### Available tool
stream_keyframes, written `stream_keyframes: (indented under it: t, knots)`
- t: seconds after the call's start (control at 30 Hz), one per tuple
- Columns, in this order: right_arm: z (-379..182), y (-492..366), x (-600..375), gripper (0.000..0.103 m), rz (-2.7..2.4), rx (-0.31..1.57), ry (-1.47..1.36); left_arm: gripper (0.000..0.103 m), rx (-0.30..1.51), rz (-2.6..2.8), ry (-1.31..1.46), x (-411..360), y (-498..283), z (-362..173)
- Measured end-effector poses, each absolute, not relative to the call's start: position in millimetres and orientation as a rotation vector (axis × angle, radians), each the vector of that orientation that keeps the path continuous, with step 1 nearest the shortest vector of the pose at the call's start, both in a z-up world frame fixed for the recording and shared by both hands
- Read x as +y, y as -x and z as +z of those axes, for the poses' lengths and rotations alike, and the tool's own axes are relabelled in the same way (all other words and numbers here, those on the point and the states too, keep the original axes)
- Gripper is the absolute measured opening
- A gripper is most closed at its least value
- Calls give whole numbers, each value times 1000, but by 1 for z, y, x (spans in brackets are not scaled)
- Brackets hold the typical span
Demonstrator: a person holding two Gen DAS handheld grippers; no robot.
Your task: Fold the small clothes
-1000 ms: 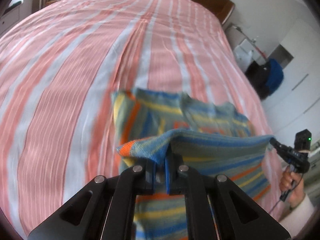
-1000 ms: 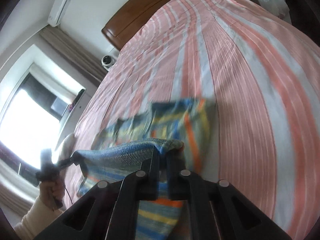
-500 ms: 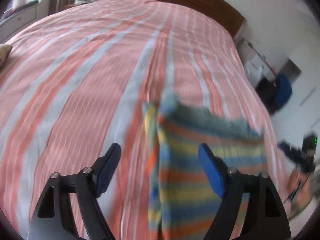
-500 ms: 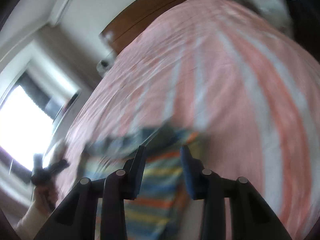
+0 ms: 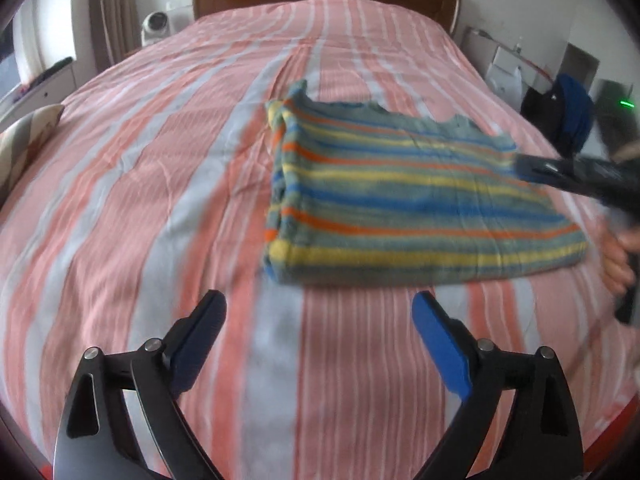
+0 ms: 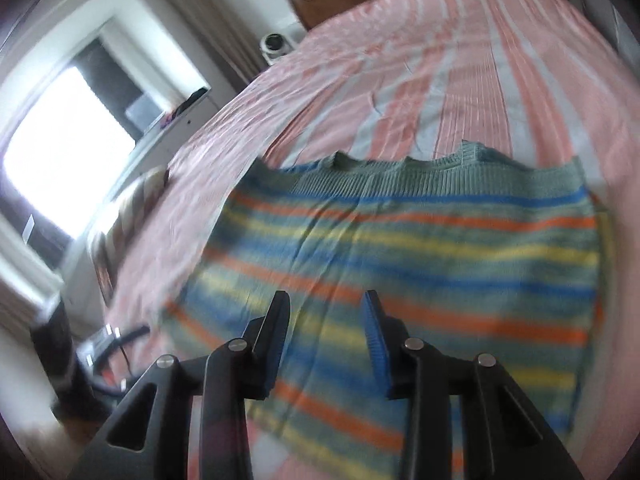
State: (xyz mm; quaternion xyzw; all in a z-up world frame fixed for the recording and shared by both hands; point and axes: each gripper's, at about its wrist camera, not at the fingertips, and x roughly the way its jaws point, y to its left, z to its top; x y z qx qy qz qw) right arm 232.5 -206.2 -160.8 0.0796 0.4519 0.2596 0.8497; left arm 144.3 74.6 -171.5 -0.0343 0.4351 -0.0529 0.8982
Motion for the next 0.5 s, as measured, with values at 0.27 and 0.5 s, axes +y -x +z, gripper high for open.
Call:
stream_keyframes:
  t: [0.27, 0.5]
  knots:
    - [-160, -107, -274, 69, 298, 768, 9, 97, 869, -121, 10, 46, -132, -193]
    - [-205, -60, -352, 71, 11, 738, -57, 103, 833, -115, -25, 38, -130, -211]
